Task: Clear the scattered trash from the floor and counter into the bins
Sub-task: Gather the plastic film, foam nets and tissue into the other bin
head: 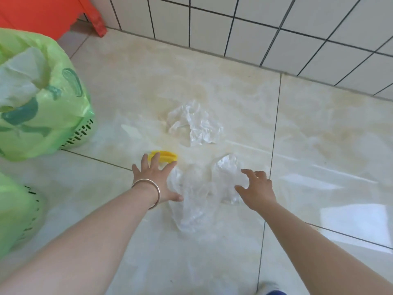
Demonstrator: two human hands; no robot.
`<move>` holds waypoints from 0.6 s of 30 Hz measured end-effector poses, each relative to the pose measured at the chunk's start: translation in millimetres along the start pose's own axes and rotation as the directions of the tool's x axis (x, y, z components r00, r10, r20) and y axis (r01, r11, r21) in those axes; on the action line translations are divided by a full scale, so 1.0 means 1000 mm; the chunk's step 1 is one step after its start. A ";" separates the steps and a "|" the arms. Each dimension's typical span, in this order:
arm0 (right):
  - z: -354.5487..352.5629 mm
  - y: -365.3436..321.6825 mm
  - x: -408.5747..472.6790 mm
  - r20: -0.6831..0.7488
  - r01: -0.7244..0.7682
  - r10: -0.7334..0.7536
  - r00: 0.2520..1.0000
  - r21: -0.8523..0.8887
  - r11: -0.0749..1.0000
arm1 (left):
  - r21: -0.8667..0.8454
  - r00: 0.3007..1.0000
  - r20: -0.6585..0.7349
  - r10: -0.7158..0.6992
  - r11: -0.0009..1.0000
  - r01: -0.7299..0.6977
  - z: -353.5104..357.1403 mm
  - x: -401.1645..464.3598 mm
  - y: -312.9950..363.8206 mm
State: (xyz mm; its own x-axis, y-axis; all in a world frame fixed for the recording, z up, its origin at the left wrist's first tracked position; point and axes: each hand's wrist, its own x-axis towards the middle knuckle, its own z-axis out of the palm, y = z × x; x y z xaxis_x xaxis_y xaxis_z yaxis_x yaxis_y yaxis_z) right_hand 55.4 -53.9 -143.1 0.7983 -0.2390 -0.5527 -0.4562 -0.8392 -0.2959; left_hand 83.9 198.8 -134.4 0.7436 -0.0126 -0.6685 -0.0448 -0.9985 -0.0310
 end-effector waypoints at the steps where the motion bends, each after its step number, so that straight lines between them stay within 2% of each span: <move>1: 0.006 0.001 0.003 0.013 0.003 -0.003 1.000 -0.010 1.000 | 0.011 1.000 0.007 -0.015 1.000 0.015 0.005 0.004 0.001; 9: 0.026 -0.004 0.022 0.093 0.039 -0.018 0.995 -0.231 0.972 | -0.018 0.998 0.053 0.039 0.999 -0.038 0.033 0.034 0.023; 12: 0.035 -0.006 0.020 0.081 0.073 -0.048 0.996 -0.339 0.938 | -0.022 0.999 -0.037 0.036 0.999 -0.036 0.044 0.035 0.028; 14: 0.041 -0.006 0.016 0.045 0.099 -0.089 0.995 -0.310 0.946 | -0.063 0.991 -0.130 0.035 0.997 -0.044 0.049 0.032 0.030; 18: 0.052 -0.005 0.010 0.003 0.166 -0.168 0.986 -0.167 0.972 | -0.147 0.974 -0.224 0.026 0.987 -0.060 0.051 0.031 0.031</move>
State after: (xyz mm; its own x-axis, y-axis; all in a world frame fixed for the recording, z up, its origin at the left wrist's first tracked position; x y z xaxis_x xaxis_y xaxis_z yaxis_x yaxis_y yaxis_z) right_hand 45.7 -26.4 -187.6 0.8628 -0.0930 -0.4970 -0.2446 -0.9370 -0.2493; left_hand 71.3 169.9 -193.8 0.8725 -0.0501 -0.4860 0.0092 -0.9929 0.1188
